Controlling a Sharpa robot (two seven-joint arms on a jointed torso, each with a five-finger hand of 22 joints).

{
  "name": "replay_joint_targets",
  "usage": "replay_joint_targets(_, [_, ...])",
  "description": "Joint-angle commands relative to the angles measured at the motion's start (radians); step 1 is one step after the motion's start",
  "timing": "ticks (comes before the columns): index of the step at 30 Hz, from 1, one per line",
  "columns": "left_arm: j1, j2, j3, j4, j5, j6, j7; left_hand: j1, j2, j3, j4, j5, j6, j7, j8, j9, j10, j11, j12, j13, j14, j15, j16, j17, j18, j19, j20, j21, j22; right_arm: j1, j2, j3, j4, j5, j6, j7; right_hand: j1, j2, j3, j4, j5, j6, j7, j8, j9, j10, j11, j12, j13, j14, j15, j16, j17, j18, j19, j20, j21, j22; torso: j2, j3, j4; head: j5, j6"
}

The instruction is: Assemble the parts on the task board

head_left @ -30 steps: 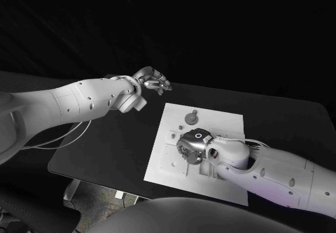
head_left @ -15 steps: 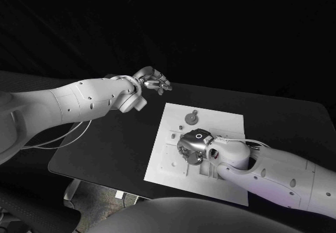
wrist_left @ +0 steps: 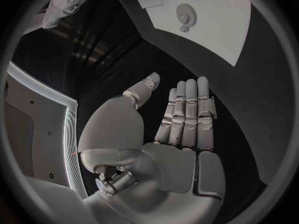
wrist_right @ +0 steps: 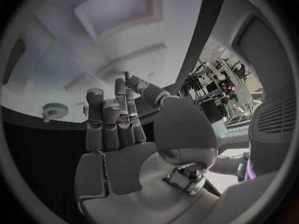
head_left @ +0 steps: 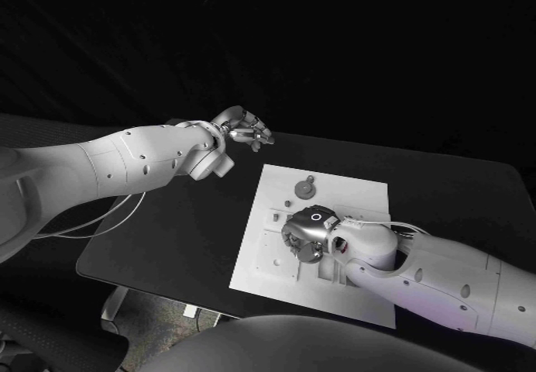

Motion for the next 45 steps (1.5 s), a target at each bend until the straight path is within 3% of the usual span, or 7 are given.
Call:
replay_joint_targets(1, [0.002,0.002,0.001,0.002,0.006,0.001,0.006,0.012,-0.001,-0.003,0.002,-0.001,-0.006,-0.001,0.004,-0.002,0.001,0.007,-0.005,-0.001,0.006,0.002,-0.005,0.001,0.021,0.004,0.001,-0.004,0.001,-0.002,0.003,-0.002,-0.005,-0.008,0.02,0.006,0.003,0.012,0.006,0.0,0.006,0.008,-0.002,0.004,0.002,0.007,0.003,-0.006,0.002,0.001,-0.009,-0.006,0.002,0.061,0.002,-0.009,-0.005,0.002,0.0,-0.0006,0.0006,0.002,0.0])
replay_joint_targets(14, [0.002,0.004,0.001,0.001,0.006,0.002,0.004,0.013,-0.001,-0.003,0.003,-0.001,-0.006,-0.001,0.004,-0.002,0.001,0.007,-0.007,-0.001,0.006,0.002,-0.006,0.002,0.021,0.004,0.001,-0.004,0.002,-0.004,0.005,-0.006,-0.006,-0.005,0.026,0.009,0.002,0.012,0.006,0.0,0.006,0.007,-0.002,0.003,0.002,0.007,0.003,-0.007,0.002,0.0,-0.009,-0.006,0.002,0.061,0.001,-0.009,-0.005,0.002,0.0,-0.0004,0.0001,0.006,0.0])
replay_joint_targets(30, [0.002,0.003,0.001,0.001,0.006,0.001,0.003,0.013,-0.001,-0.003,0.003,-0.001,-0.007,-0.001,0.005,-0.003,0.002,0.007,-0.008,-0.001,0.006,0.002,-0.008,0.004,0.02,0.004,0.001,-0.005,0.002,-0.004,0.006,-0.011,-0.021,0.007,0.031,0.013,-0.001,0.011,0.005,0.001,0.009,0.003,0.0,0.0,0.002,0.003,0.005,-0.012,0.003,-0.002,-0.007,-0.008,0.002,0.061,-0.001,-0.008,-0.007,0.002,0.0,-0.0002,-0.0002,0.002,0.0])
replay_joint_targets(35, [0.002,0.003,0.001,0.001,0.006,0.001,0.003,0.013,-0.001,-0.003,0.003,-0.001,-0.007,-0.001,0.005,-0.003,0.002,0.007,-0.008,-0.001,0.006,0.002,-0.008,0.004,0.02,0.004,0.001,-0.005,0.002,-0.004,0.011,-0.012,-0.03,0.016,0.036,0.017,-0.015,-0.007,-0.007,0.002,0.003,-0.031,0.015,-0.018,-0.001,-0.029,0.019,-0.036,-0.003,-0.005,0.007,-0.007,0.006,0.061,-0.005,-0.005,-0.009,0.005,0.0,0.0001,0.0005,0.002,0.0])
replay_joint_targets(36, [0.002,0.003,0.001,0.001,0.006,0.001,0.003,0.013,-0.001,-0.004,0.003,-0.001,-0.007,-0.001,0.005,-0.003,0.002,0.007,-0.008,-0.001,0.006,0.002,-0.008,0.004,0.02,0.004,0.001,-0.005,0.002,-0.004,0.012,-0.012,-0.032,0.016,0.04,0.018,-0.018,-0.015,-0.011,0.003,-0.003,-0.058,0.026,-0.032,-0.005,-0.026,0.019,-0.035,-0.001,-0.007,0.008,-0.007,0.006,0.061,-0.006,-0.004,-0.01,0.005,0.0,0.0001,0.0008,0.002,0.0])
replay_joint_targets(45, [0.002,0.0,0.001,0.0,0.006,-0.001,0.0,0.013,-0.002,-0.004,0.004,-0.001,-0.008,0.0,0.005,-0.003,0.001,0.007,-0.01,-0.002,0.005,0.003,-0.009,0.005,0.02,0.003,0.001,-0.006,0.002,-0.004,0.007,-0.014,-0.034,0.036,0.038,0.017,-0.04,-0.05,-0.038,0.005,0.002,-0.112,0.048,-0.06,-0.012,-0.037,0.025,-0.048,-0.003,-0.015,0.013,-0.009,0.009,0.061,-0.013,0.001,-0.014,0.007,0.0,-0.0007,-0.0001,0.001,0.0])
